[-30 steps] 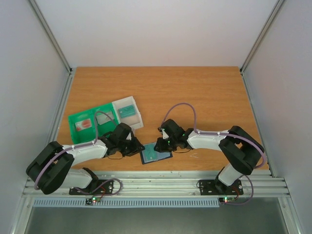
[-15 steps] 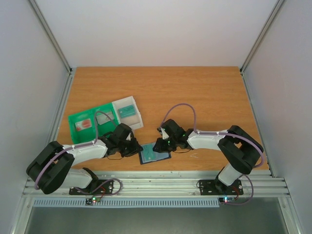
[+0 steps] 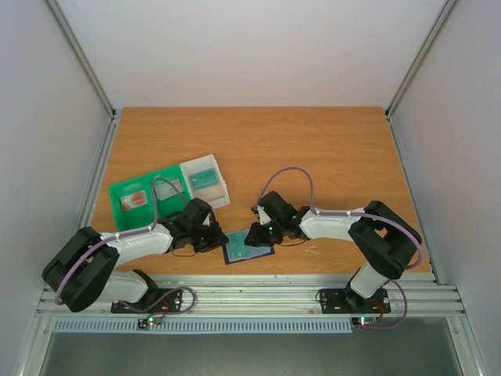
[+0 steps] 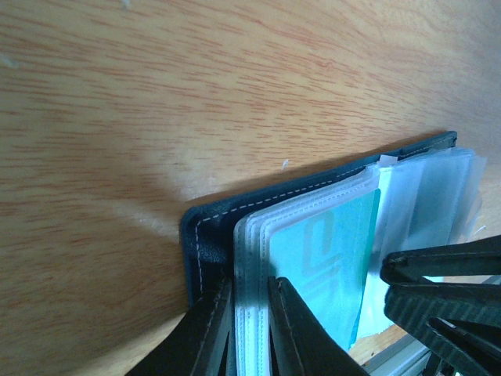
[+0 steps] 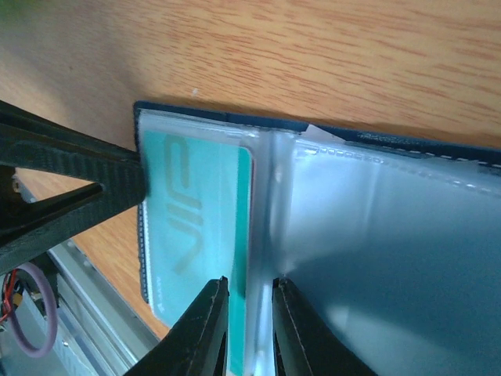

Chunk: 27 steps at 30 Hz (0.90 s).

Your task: Take the credit cards out of the card holder

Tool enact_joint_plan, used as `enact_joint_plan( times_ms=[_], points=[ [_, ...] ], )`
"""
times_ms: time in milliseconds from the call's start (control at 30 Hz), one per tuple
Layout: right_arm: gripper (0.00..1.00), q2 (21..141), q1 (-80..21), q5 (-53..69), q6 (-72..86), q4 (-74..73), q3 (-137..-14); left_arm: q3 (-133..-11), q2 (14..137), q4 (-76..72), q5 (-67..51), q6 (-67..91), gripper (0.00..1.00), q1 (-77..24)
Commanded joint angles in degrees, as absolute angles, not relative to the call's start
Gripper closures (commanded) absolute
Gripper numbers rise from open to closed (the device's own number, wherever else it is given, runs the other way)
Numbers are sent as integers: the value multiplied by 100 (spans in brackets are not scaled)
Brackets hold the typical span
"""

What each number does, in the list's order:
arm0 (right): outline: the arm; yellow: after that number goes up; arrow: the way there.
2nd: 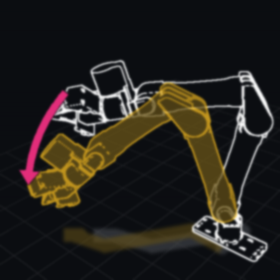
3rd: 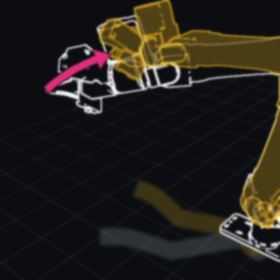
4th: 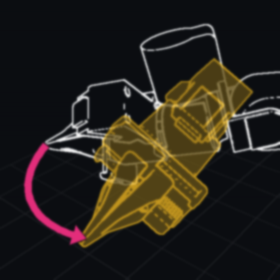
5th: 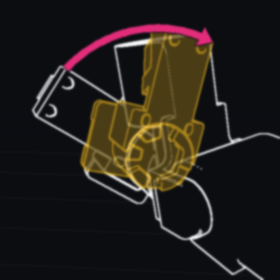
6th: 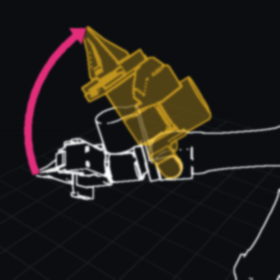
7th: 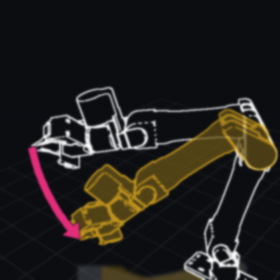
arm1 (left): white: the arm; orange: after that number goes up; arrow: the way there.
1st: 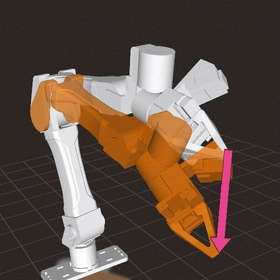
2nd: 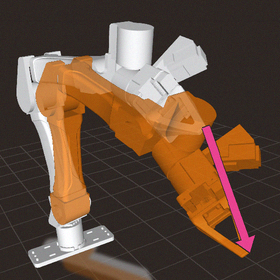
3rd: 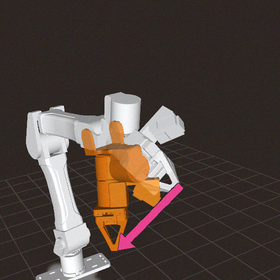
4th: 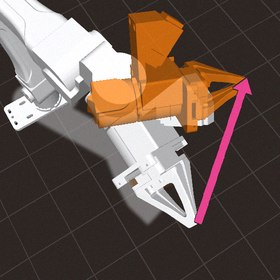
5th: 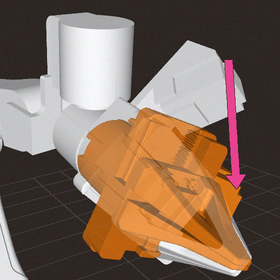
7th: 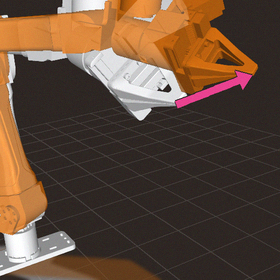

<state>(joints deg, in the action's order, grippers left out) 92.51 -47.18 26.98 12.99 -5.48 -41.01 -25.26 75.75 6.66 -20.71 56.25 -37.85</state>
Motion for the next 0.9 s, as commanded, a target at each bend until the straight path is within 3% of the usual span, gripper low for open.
enact_joint_plan(
  times_ms=[0, 467, 600, 867],
  points=[
    [84, 9558, -4693, 2847, 1323, -440, -4263, -2593, 7523, 745, -1938, 5528, 84, -3758],
    [90, 9710, -4693, 3076, 1396, -32, -4134, -2573, 7541, 763, -1908, 5546, 84, -3767],
    [99, 9689, -4685, 3032, 1427, -18, -4075, -2575, 7512, 835, -1856, 5539, 84, -3768],
    [99, 9522, -4505, 3136, 1423, 256, -3793, -2558, 7549, 939, -1733, 5455, 84, -3765]
  ],
)
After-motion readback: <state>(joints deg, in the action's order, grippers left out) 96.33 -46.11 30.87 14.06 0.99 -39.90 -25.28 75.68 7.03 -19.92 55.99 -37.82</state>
